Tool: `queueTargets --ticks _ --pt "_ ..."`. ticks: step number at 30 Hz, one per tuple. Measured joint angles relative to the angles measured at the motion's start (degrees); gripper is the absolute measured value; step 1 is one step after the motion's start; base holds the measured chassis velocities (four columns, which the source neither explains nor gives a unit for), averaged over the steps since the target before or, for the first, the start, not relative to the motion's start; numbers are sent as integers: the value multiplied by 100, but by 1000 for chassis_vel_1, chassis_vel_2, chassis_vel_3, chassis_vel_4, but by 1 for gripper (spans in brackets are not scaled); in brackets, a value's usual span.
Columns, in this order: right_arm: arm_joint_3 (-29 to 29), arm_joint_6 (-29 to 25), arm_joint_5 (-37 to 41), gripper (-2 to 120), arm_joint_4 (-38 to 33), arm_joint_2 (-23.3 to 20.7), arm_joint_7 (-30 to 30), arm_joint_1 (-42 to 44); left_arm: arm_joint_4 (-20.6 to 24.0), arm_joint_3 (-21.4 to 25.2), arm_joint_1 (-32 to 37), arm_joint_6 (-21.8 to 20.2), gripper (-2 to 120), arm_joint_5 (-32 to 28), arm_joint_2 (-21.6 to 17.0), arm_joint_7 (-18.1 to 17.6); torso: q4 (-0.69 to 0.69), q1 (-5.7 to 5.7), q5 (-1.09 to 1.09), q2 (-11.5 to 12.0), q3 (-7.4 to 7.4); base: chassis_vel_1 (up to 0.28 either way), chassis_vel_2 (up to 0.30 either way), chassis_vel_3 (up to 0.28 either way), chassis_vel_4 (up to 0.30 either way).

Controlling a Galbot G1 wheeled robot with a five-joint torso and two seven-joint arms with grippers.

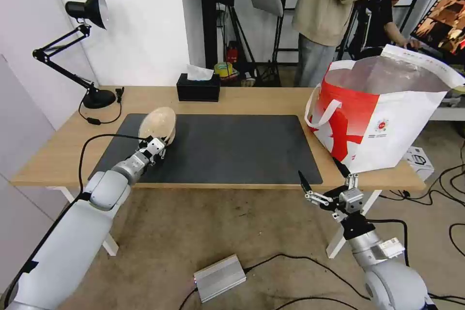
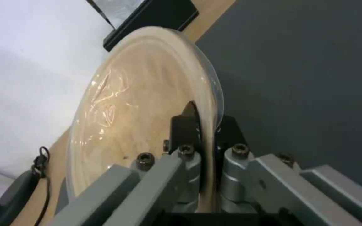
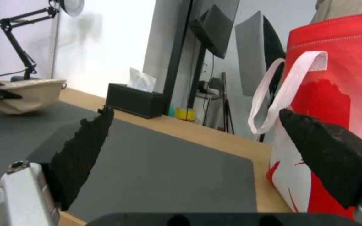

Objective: Pick up the trash from the table and place it into the takeout bag.

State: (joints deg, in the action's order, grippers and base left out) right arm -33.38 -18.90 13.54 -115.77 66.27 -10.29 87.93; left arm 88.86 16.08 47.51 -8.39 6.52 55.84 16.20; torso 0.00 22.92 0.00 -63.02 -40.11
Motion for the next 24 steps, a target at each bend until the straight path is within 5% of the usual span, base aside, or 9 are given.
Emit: queueTargets --ticks 24 --pt "0 0 0 100 0 0 0 0 196 -48 -36 399 1 -205 -189 -254 1 0 0 0 0 0 0 0 0"
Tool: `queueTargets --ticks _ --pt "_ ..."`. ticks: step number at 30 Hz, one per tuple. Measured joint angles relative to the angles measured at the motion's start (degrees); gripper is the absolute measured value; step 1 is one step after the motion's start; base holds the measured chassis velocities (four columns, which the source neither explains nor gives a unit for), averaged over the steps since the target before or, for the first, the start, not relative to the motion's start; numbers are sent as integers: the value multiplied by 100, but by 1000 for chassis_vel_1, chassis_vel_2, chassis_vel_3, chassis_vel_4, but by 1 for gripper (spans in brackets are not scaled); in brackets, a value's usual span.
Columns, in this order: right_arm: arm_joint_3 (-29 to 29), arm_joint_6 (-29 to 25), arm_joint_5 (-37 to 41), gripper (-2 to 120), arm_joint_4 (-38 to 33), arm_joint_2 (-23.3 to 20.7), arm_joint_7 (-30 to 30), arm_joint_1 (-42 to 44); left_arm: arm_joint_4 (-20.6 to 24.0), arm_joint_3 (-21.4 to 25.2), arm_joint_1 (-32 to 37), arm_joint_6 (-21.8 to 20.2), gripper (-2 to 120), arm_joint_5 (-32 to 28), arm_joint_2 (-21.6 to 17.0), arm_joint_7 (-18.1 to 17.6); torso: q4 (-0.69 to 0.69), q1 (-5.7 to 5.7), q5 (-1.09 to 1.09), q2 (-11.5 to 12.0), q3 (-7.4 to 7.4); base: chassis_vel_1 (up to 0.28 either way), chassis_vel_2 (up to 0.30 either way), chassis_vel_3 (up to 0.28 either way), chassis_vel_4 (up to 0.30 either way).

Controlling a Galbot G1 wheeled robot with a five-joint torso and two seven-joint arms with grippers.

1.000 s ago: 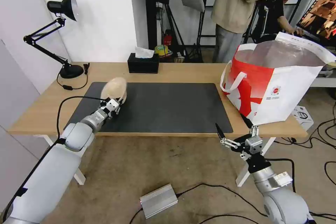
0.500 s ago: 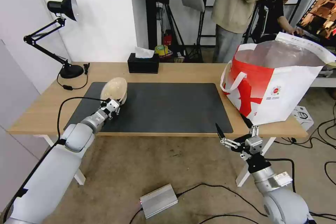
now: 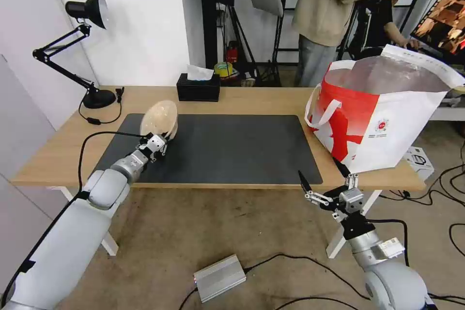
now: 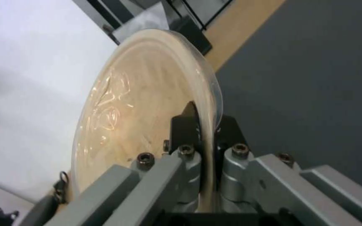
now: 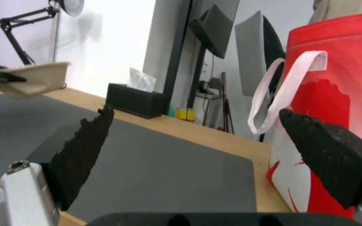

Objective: Pick up the trash from the table and place it into the takeout bag.

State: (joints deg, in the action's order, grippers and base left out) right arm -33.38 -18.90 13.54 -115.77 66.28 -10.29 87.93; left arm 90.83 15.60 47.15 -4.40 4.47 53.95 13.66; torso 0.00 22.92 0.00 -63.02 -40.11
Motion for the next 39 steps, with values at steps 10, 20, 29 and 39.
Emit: queueTargets --ticks 10,20,29,39 --pt "0 0 0 100 0 0 0 0 664 -109 2 184 1 -662 -495 -231 -1 0 0 0 0 0 0 0 0" --pt "0 0 0 100 0 0 0 0 1305 -430 -375 121 1 -1036 -701 -364 0 0 0 0 0 0 0 0 0" --pt "0 0 0 100 0 0 0 0 1139 -1057 -1115 111 1 -1130 -534 -386 -1 0 -1 0 0 0 0 0 0" --pt "0 0 0 100 0 0 0 0 740 -1774 -2025 24 1 -1063 -88 -357 -1 0 -1 0 0 0 0 0 0"
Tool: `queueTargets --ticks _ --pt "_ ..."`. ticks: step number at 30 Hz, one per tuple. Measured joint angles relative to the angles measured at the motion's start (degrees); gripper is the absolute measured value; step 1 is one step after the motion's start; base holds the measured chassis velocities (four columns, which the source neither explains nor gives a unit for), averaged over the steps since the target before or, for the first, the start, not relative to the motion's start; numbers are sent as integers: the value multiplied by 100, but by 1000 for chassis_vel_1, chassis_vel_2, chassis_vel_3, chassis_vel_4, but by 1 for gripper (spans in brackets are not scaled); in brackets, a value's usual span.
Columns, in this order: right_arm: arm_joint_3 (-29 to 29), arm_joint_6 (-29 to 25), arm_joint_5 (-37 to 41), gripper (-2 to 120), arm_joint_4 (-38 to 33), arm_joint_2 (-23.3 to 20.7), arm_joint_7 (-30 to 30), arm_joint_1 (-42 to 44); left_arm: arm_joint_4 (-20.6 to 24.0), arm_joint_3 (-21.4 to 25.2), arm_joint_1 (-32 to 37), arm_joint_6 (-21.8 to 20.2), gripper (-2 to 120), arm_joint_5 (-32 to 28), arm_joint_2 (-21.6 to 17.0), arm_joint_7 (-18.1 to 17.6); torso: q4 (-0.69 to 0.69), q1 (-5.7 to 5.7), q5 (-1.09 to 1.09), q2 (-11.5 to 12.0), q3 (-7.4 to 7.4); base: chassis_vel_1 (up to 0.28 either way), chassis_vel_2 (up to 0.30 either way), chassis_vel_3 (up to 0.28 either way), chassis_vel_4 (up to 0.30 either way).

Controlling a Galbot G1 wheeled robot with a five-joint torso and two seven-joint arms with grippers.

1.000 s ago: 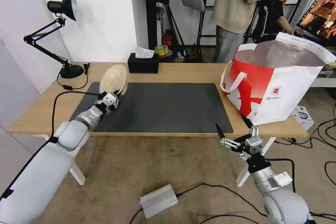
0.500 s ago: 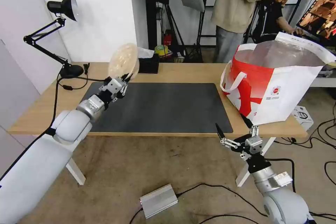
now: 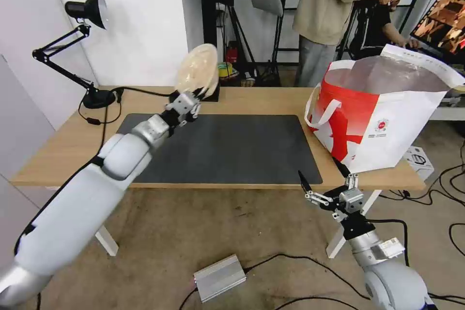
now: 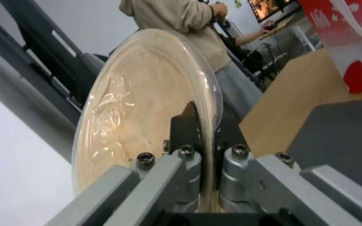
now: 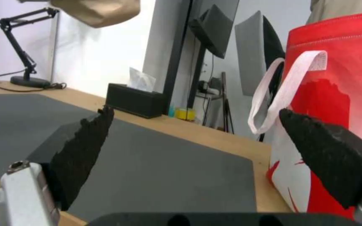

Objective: Pick up the trash from the table and place it into the takeout bag.

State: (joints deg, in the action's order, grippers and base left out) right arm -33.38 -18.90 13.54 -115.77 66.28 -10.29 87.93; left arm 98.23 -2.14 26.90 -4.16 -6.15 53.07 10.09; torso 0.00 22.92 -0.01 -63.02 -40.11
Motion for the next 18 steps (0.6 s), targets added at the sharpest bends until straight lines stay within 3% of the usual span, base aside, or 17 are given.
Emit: queueTargets --ticks 8,12,18 --pt "0 0 0 100 0 0 0 0 -384 -546 -723 -41 1 -3 345 4 0 0 0 0 0 0 0 0 0" --pt "0 0 0 100 0 0 0 0 -730 -917 -1121 -45 1 6 746 -6 0 0 0 0 0 0 0 0 0" --pt "0 0 0 100 0 0 0 0 -1019 -1165 -1408 -45 1 24 1050 -12 1 1 0 0 0 0 0 0 0"
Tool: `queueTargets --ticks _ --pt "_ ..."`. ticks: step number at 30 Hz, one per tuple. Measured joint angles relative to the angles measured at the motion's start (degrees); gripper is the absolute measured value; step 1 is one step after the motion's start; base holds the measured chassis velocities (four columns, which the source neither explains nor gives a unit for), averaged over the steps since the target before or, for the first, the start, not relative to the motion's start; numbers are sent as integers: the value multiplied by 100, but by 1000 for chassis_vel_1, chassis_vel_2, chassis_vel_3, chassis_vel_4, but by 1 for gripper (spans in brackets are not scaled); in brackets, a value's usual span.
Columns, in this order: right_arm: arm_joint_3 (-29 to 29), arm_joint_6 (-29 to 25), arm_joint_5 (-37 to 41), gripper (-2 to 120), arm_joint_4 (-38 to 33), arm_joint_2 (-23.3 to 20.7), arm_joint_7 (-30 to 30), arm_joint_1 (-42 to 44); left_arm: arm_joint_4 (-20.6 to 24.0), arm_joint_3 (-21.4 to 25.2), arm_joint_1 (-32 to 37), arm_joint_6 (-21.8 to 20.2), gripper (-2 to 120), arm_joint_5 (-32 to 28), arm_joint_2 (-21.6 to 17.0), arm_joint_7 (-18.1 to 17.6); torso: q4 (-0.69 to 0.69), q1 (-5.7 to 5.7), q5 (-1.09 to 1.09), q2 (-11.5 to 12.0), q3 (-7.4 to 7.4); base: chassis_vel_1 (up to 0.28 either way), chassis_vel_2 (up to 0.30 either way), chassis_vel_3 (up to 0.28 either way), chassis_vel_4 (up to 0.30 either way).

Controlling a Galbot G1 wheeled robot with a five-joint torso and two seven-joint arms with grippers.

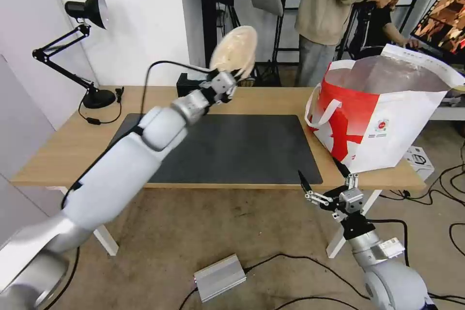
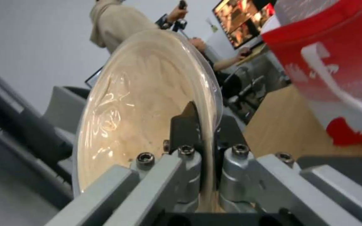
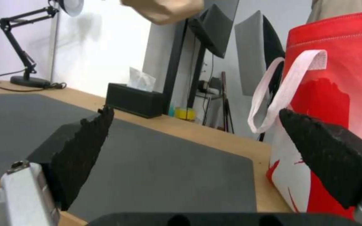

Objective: Pick up the trash from the table and place it into the takeout bag.

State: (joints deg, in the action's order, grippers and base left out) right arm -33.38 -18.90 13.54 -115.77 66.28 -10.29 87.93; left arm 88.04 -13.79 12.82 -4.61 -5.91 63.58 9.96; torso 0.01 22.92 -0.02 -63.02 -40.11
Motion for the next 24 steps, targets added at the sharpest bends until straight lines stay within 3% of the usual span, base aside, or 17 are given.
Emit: queueTargets --ticks 6,10,16,24 --pt "0 0 0 100 0 0 0 0 -333 -230 -277 0 1 46 321 -1 0 0 0 0 0 0 0 0 0" --pt "0 0 0 100 0 0 0 0 -868 -483 -642 18 1 136 820 -1 0 0 0 0 0 0 0 0 0" --pt "0 0 0 100 0 0 0 0 -1436 -631 -959 169 1 239 1234 6 -1 0 1 0 0 0 0 0 0" --pt "0 0 0 100 0 0 0 0 -1773 -712 -1158 280 1 378 1549 10 -1 0 1 0 1 0 0 0 0"
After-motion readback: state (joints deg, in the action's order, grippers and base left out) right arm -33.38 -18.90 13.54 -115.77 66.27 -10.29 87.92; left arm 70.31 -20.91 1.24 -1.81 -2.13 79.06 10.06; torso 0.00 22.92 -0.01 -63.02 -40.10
